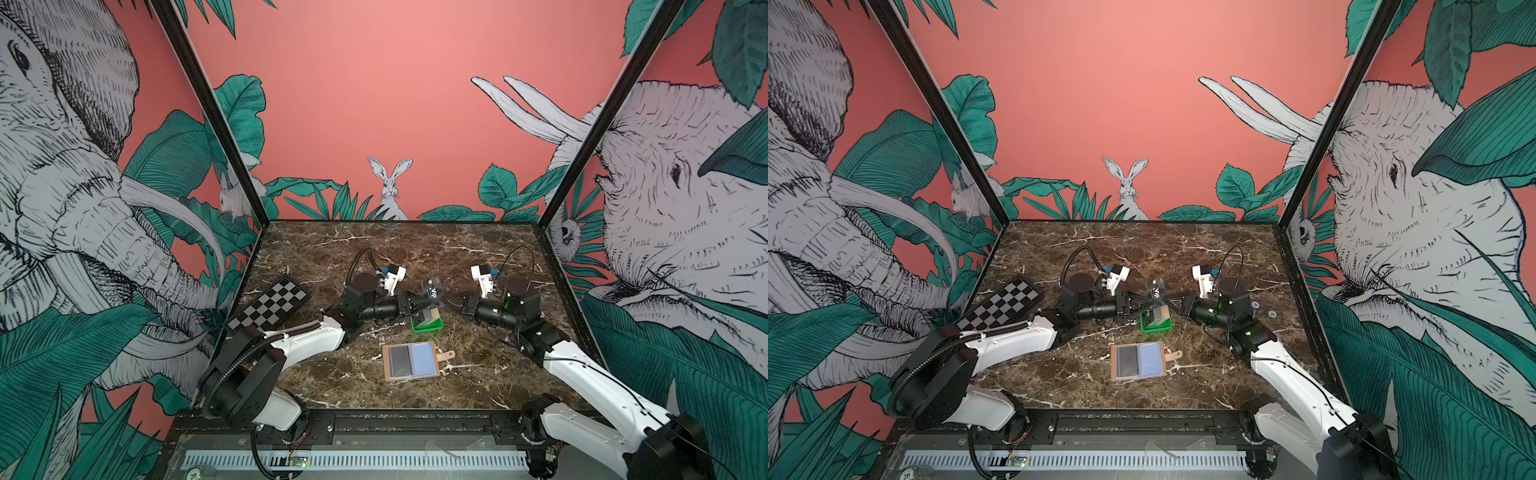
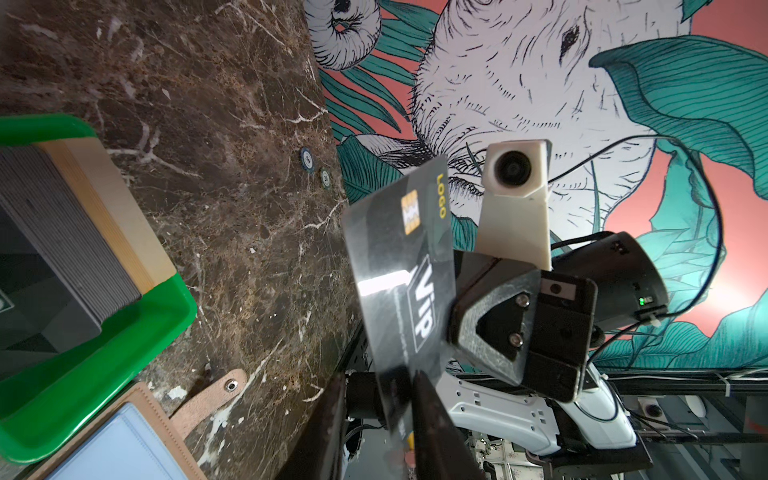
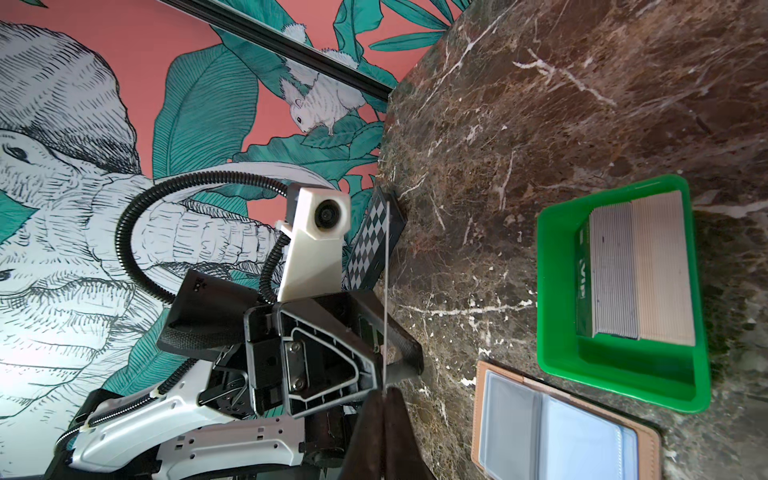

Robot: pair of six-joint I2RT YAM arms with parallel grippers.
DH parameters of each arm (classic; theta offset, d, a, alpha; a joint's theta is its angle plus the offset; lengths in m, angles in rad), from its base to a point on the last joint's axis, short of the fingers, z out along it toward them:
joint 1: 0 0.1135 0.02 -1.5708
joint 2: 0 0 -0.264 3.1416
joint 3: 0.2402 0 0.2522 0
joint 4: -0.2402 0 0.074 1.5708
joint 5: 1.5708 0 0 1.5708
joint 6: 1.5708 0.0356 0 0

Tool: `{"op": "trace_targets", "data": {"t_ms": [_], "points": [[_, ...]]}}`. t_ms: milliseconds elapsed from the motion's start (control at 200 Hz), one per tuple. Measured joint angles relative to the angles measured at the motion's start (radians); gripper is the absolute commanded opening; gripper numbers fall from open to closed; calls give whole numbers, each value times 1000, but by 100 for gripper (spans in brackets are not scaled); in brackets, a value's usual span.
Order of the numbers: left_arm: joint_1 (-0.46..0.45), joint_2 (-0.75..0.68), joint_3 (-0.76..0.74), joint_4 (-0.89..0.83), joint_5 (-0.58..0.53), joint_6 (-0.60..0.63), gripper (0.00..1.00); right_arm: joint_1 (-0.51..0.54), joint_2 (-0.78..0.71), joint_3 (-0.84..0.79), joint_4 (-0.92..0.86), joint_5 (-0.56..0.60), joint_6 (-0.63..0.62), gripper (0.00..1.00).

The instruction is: Put the credit cards into the card holder

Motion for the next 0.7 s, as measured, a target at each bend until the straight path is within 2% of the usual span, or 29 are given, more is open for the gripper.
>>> {"op": "trace_targets", "data": {"t_ms": [345, 700], "points": [[26, 32, -11, 112, 9, -56, 17, 0, 1, -47, 74, -13, 65, 0], [45, 48, -30, 190, 14, -77, 17, 0, 23, -47, 115, -24, 93, 0]]}}
